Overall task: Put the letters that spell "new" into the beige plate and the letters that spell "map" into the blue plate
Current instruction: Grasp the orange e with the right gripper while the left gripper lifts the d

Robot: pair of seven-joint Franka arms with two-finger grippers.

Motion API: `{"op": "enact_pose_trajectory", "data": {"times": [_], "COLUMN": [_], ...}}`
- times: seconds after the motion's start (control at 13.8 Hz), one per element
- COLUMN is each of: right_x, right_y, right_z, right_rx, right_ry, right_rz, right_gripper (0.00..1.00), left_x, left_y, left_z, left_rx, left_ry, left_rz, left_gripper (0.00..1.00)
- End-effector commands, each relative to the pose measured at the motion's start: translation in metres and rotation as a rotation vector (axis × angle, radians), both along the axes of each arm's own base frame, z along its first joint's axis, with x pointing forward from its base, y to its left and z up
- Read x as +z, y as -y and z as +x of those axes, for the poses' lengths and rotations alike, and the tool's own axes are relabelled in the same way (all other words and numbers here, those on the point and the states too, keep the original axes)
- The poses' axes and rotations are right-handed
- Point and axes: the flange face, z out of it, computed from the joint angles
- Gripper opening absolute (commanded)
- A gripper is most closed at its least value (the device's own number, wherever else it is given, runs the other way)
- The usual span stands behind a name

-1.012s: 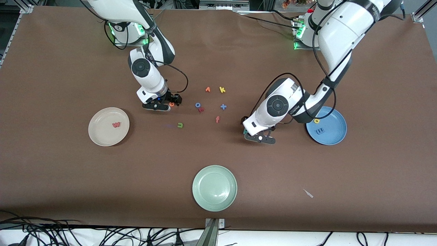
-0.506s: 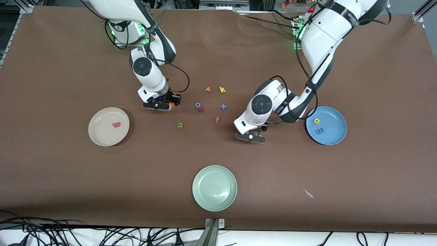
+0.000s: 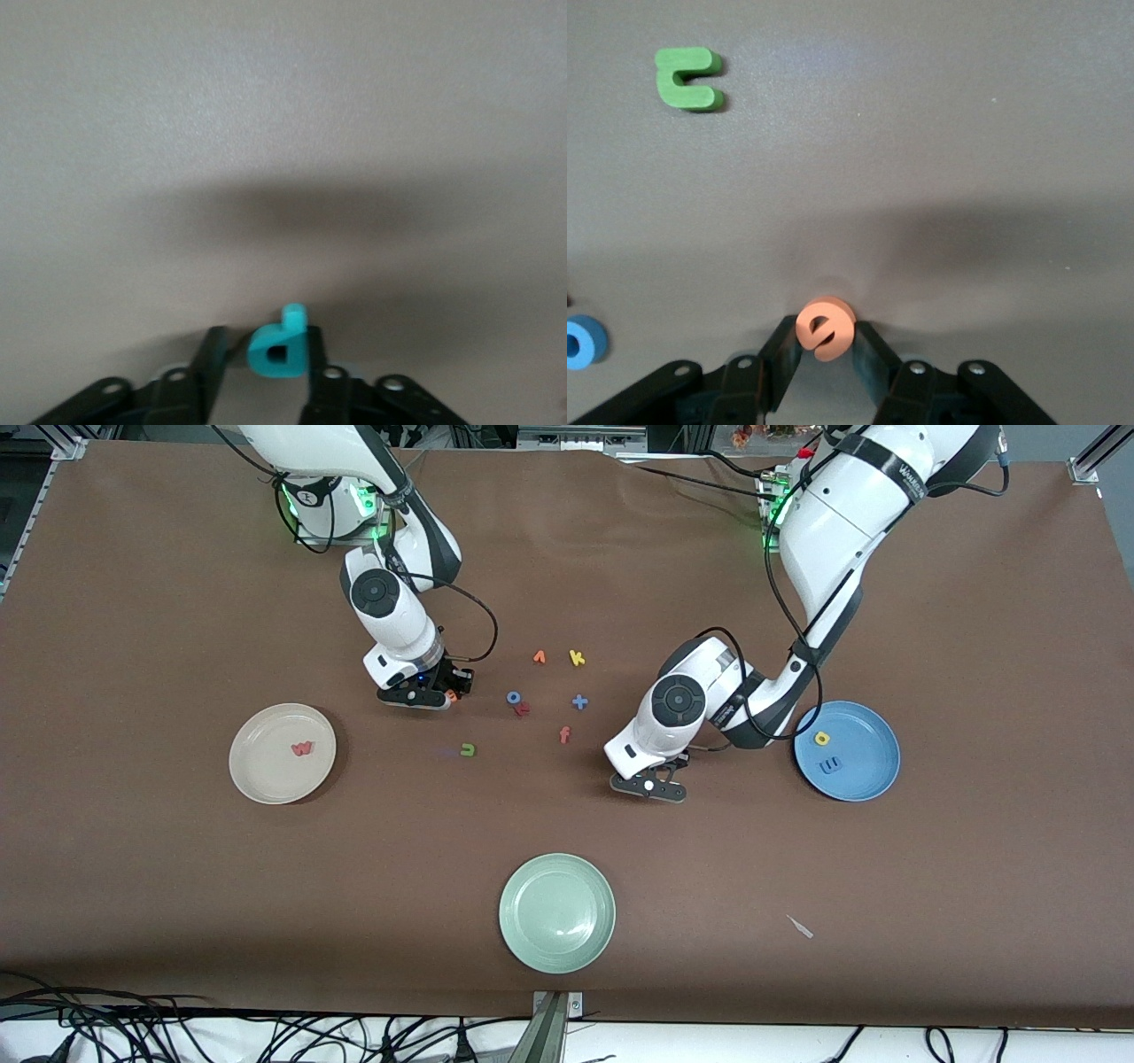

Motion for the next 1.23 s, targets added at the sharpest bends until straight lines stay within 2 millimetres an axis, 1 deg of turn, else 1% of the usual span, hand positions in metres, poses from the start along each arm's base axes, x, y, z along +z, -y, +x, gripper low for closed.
{"op": "enact_pose_trajectory", "data": {"times": [0.0,0.14,0.22,0.29,0.36,0.51,0.65,0.8,0.87,0.94,1.01,1.08,1.16], "right_x": [-0.011,-0.004,-0.003,0.002,0.008,0.018,0.023,0.031,0.037,0.043,0.049,0.057,0.063], "right_y": [-0.005,-0.004,-0.002,0.000,-0.001,0.000,-0.001,0.007,0.013,0.022,0.036,0.055,0.071], "right_z": [-0.004,0.002,0.004,0.010,0.013,0.025,0.033,0.045,0.056,0.066,0.078,0.091,0.099], "right_rx": [-0.012,-0.012,-0.015,-0.021,-0.021,-0.029,-0.030,-0.029,-0.031,-0.014,0.004,0.033,0.067], "right_ry": [-0.007,0.001,-0.007,-0.009,-0.019,-0.044,-0.058,-0.072,-0.082,-0.092,-0.107,-0.123,-0.140], "right_rz": [-0.002,0.003,-0.001,-0.002,-0.005,-0.014,-0.019,-0.037,-0.047,-0.056,-0.070,-0.082,-0.089], "right_gripper": [0.13,0.10,0.10,0.10,0.10,0.10,0.10,0.10,0.10,0.10,0.10,0.10,0.10], "left_x": [0.002,0.018,0.032,0.050,0.066,0.085,0.104,0.106,0.100,0.098,0.088,0.076,0.070], "left_y": [0.003,-0.015,-0.032,-0.049,-0.070,-0.122,-0.164,-0.218,-0.254,-0.286,-0.307,-0.322,-0.327], "left_z": [0.007,0.019,0.027,0.033,0.040,0.050,0.054,0.060,0.063,0.067,0.062,0.053,0.044], "left_rx": [-0.003,0.017,0.014,-0.030,-0.071,-0.125,-0.176,-0.212,-0.222,-0.243,-0.277,-0.273,-0.271], "left_ry": [0.014,0.025,0.021,0.010,-0.012,-0.085,-0.148,-0.198,-0.221,-0.235,-0.262,-0.295,-0.311], "left_rz": [-0.006,0.013,0.044,0.075,0.098,0.147,0.176,0.171,0.151,0.124,0.104,0.097,0.099], "left_gripper": [0.02,0.01,0.01,0.01,0.02,0.02,0.04,0.05,0.09,0.09,0.10,0.14,0.40]}}
